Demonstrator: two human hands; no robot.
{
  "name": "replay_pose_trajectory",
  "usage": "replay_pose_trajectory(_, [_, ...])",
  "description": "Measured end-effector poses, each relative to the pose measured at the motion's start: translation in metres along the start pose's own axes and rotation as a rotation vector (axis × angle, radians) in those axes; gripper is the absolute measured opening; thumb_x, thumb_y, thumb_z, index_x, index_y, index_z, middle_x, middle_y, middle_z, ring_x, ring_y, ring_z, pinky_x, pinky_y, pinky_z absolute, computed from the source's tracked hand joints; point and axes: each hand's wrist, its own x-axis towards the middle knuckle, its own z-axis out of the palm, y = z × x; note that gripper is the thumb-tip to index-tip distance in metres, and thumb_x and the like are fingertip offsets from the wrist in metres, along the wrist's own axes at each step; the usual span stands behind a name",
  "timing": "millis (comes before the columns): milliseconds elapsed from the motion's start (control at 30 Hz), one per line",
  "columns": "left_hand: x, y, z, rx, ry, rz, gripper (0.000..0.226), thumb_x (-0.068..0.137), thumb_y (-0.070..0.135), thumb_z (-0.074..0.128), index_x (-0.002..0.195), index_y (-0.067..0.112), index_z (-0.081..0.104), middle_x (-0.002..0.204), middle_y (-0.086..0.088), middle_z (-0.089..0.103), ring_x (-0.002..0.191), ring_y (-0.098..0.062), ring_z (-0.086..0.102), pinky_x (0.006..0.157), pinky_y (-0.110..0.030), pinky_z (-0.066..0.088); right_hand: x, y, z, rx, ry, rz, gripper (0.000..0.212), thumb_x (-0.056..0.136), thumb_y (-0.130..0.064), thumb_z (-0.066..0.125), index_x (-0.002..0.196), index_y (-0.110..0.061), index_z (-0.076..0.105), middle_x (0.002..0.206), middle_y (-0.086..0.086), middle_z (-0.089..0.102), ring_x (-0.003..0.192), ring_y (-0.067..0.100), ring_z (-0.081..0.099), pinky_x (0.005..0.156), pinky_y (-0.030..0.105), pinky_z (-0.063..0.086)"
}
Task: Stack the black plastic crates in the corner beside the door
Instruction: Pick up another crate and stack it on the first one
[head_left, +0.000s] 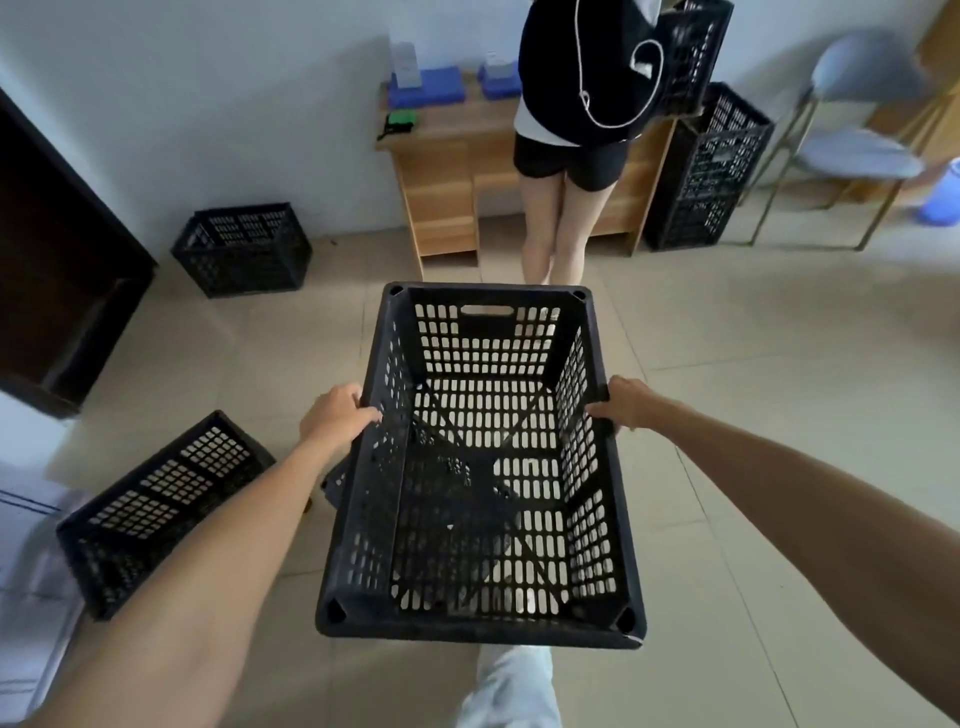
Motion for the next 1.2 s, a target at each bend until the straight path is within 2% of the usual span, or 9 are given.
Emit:
replay_pose_trajectory(167, [0.088,0.024,0.000,-0.003,-0.087,-0.046,0.020,0.083,0.028,0.070,0.089,0.011,0.061,0.086,-0.007,0.072,0.066,-0.017,0.067,0.068,-0.034,0.057,0.088,-0.009,-0.050,-0.040,-0.097,0.013,0.033,0.098,-0.029,0.050,0.107,0.002,0.058,0.098,0.016,0.071,0.063,0.015,0.061,0.044,0.017,0.045])
replay_pose_trajectory(233, [0.120,0.032,-0.002,-0.013,-0.117,-0.064,0.019,0.081,0.028,0.070,0.090,0.012,0.063,0.085,-0.005,0.074,0.067,-0.016,0.070,0.069,-0.035,0.059,0.124,-0.020,-0.072,-0.047,-0.123,0.014,0.034,0.098,-0.028,0.050,0.110,0.004,0.057,0.095,0.017,0.070,0.060,0.013,0.061,0.048,0.021,0.046])
replay_pose_trajectory(533, [0.227,0.062,-0.024,-0.077,-0.135,-0.178,0.010,0.085,0.024,0.065,0.088,0.022,0.055,0.080,0.003,0.069,0.065,-0.014,0.070,0.071,-0.035,0.059,0.280,-0.078,-0.152,-0.153,-0.201,-0.052,0.038,0.098,-0.028,0.049,0.116,0.005,0.056,0.100,0.021,0.072,0.074,0.025,0.066,0.047,0.021,0.046])
replay_pose_trajectory(800, [0.314,0.043,-0.034,-0.111,-0.058,-0.393,0.016,0.088,0.027,0.064,0.097,0.016,0.057,0.082,0.004,0.067,0.070,-0.014,0.069,0.065,-0.031,0.057,0.432,-0.172,-0.192,-0.150,-0.380,-0.181,0.048,0.099,-0.025,0.048,0.139,0.001,0.038,0.126,0.023,0.060,0.070,0.018,0.064,0.050,0.022,0.050])
replay_pose_trajectory(867, [0.335,0.042,-0.039,-0.113,-0.035,-0.454,0.015,0.090,0.026,0.064,0.099,0.016,0.056,0.085,0.005,0.065,0.074,-0.014,0.067,0.060,-0.025,0.049,0.473,-0.199,-0.199,-0.132,-0.462,-0.190,0.051,0.099,-0.026,0.049,0.143,-0.003,0.035,0.131,0.023,0.057,0.093,0.029,0.067,0.068,0.028,0.056])
replay_pose_trajectory(967, [0.365,0.043,-0.051,-0.128,-0.015,-0.546,0.019,0.090,0.027,0.063,0.103,0.016,0.056,0.088,0.006,0.064,0.079,-0.014,0.065,0.066,-0.028,0.049,0.518,-0.244,-0.215,-0.159,-0.527,-0.195,0.052,0.099,-0.028,0.048,0.143,-0.003,0.035,0.130,0.023,0.058,0.114,0.037,0.061,0.096,0.042,0.049])
replay_pose_trajectory(1067, [0.390,0.040,-0.060,-0.152,0.015,-0.634,0.028,0.088,0.032,0.065,0.108,0.016,0.056,0.099,0.000,0.068,0.089,-0.020,0.067,0.084,-0.038,0.055,0.557,-0.284,-0.229,-0.189,-0.526,-0.227,0.049,0.099,-0.026,0.049,0.139,-0.001,0.038,0.128,0.025,0.059,0.114,0.037,0.061,0.090,0.038,0.050])
replay_pose_trajectory(1133, [0.405,0.039,-0.066,-0.180,0.039,-0.670,0.029,0.088,0.031,0.065,0.109,0.014,0.056,0.103,-0.005,0.068,0.091,-0.023,0.066,0.086,-0.041,0.055,0.582,-0.310,-0.236,-0.208,-0.502,-0.267,0.050,0.095,-0.027,0.055,0.135,0.000,0.043,0.119,0.023,0.064,0.102,0.034,0.067,0.087,0.038,0.055])
replay_pose_trajectory(1200, [0.415,0.039,-0.072,-0.189,0.067,-0.716,0.029,0.088,0.031,0.064,0.109,0.012,0.056,0.101,-0.005,0.067,0.090,-0.021,0.064,0.085,-0.040,0.054,0.600,-0.340,-0.238,-0.285,-0.494,-0.337,0.048,0.093,-0.027,0.057,0.131,0.001,0.047,0.109,0.019,0.067,0.084,0.027,0.070,0.072,0.035,0.059])
